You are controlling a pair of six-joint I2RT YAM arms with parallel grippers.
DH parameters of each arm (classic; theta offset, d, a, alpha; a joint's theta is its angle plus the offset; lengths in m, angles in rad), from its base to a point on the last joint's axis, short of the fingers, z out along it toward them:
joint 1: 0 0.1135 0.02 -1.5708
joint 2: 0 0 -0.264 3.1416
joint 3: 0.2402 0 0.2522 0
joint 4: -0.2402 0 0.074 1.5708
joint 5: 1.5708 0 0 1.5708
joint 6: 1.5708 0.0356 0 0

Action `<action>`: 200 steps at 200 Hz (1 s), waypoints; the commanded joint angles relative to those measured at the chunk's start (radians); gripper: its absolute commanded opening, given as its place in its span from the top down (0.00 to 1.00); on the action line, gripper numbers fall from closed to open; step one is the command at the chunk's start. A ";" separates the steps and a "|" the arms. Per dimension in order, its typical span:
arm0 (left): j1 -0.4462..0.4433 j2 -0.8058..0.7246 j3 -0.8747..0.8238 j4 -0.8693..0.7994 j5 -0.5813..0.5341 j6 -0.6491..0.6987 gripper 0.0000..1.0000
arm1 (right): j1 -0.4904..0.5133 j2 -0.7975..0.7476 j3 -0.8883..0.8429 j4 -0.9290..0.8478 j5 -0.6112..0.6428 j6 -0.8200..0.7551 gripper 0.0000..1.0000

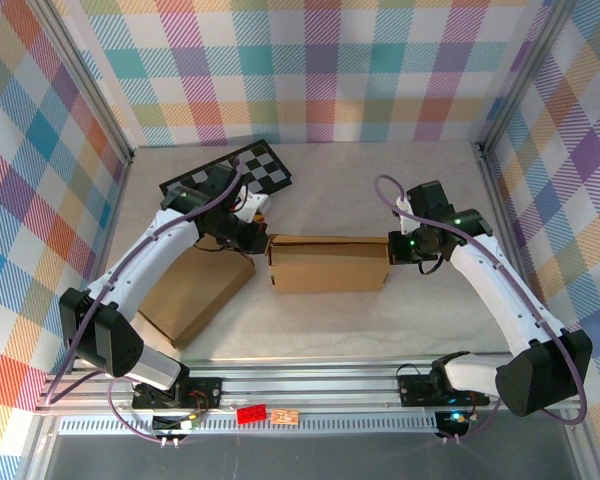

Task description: Fold the paper box

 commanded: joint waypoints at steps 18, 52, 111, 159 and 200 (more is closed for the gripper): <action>-0.004 0.021 0.072 -0.061 0.046 -0.110 1.00 | 0.016 0.016 0.004 -0.022 -0.012 0.015 1.00; -0.010 0.047 0.096 -0.085 0.055 -0.172 1.00 | 0.020 0.016 0.004 -0.021 -0.005 0.018 1.00; -0.050 0.080 0.139 -0.122 0.012 -0.267 1.00 | 0.034 0.021 0.000 -0.015 0.005 0.028 1.00; -0.065 0.084 0.139 -0.130 -0.008 -0.298 1.00 | 0.036 0.023 0.006 -0.016 0.009 0.039 1.00; -0.065 0.106 0.166 -0.143 0.011 -0.311 1.00 | 0.036 0.027 0.007 -0.019 0.012 0.037 1.00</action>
